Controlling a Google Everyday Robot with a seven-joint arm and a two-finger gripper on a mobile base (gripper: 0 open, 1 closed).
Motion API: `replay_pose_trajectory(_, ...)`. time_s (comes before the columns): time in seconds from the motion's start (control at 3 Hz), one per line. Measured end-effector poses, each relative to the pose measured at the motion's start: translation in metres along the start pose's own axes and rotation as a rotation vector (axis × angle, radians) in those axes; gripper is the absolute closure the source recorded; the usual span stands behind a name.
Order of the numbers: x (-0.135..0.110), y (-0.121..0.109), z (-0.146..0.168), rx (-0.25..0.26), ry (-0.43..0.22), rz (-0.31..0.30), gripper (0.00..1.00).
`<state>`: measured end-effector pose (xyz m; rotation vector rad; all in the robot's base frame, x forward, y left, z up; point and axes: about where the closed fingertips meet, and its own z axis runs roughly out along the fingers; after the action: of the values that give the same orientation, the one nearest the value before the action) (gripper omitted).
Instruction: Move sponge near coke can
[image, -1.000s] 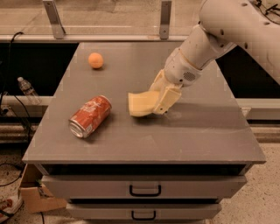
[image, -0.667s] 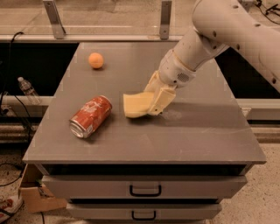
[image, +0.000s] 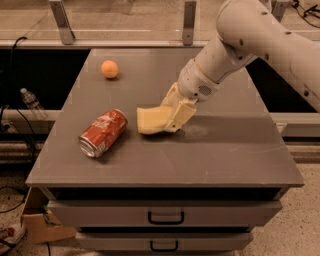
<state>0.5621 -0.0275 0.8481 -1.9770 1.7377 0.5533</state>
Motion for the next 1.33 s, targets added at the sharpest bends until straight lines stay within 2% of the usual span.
replay_pose_trajectory(0.33,-0.0008,0.0002,0.0017,-0.003,0.0,-0.002,0.83)
replay_pose_trajectory(1.33,-0.0032,0.0005,0.0069,-0.011,-0.001,-0.006,0.13)
